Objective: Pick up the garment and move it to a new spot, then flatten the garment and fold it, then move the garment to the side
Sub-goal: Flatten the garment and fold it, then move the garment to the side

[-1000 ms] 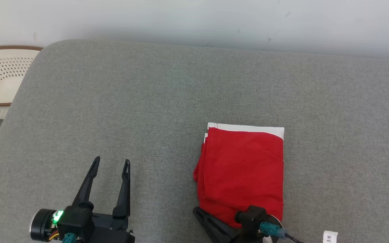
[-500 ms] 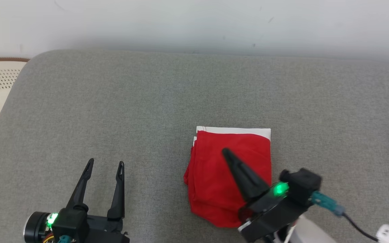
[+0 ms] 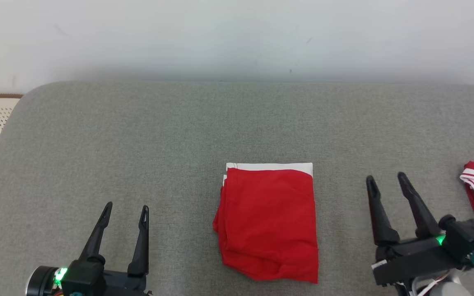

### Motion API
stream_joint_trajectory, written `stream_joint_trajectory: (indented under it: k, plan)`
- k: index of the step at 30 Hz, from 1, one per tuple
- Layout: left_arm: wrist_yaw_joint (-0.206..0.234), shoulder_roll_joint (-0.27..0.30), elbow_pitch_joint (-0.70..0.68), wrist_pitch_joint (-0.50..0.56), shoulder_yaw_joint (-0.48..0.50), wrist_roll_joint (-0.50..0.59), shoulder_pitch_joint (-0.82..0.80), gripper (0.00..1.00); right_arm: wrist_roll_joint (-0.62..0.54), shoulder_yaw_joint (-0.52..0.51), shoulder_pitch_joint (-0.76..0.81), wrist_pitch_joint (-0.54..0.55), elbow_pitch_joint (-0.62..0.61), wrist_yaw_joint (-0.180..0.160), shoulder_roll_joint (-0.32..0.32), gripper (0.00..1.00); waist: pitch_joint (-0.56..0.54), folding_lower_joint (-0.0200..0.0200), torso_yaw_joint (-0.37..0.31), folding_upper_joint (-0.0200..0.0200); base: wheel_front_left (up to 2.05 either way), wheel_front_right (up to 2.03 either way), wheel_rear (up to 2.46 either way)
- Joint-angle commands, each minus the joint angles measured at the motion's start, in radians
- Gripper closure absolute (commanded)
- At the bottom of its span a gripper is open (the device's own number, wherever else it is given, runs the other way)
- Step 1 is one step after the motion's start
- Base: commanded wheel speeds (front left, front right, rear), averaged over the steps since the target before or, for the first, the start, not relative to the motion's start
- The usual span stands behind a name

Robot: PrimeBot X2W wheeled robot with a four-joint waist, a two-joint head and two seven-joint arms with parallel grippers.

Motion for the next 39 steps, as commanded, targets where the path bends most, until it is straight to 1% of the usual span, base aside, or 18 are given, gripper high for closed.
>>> stream_joint_trajectory:
  k: [1, 11, 18, 32, 37, 39]
  plan:
    - [0.003, 0.009, -0.004, 0.003, 0.0, -0.001, 0.013, 0.0, -0.022, -0.021, 0.028, 0.014, -0.011, 0.0, 0.002, 0.0, -0.013, 0.0002, -0.012, 0.0, 0.0, 0.0, 0.0]
    - [0.007, 0.021, 0.006, 0.013, 0.002, -0.013, 0.029, 0.0, -0.078, -0.108, 0.152, 0.085, -0.074, 0.0, 0.017, 0.0, -0.044, 0.0002, -0.041, 0.0, 0.0, 0.0, 0.0]
    - [0.011, 0.029, 0.003, 0.025, -0.002, -0.014, 0.039, 0.0, -0.099, -0.132, 0.22, 0.132, -0.114, 0.0, 0.014, 0.0, -0.067, 0.0002, -0.055, 0.0, 0.0, 0.0, 0.0]
    - [0.017, 0.036, 0.004, 0.033, -0.016, -0.02, 0.044, 0.0, -0.114, -0.129, 0.238, 0.159, -0.172, 0.0, 0.007, 0.0, -0.069, 0.0002, -0.053, 0.0, 0.0, 0.0, 0.0]
    - [0.017, 0.033, -0.001, 0.03, -0.023, -0.02, 0.026, 0.0, -0.109, -0.119, 0.221, 0.167, -0.172, 0.0, -0.006, 0.0, -0.058, 0.0002, -0.032, 0.0, 0.0, 0.0, 0.0]
    - [0.018, 0.03, -0.003, 0.027, -0.027, -0.019, 0.022, 0.0, -0.1, -0.097, 0.206, 0.177, -0.16, 0.0, -0.019, 0.0, -0.051, 0.0002, -0.021, 0.0, 0.0, 0.0, 0.0]
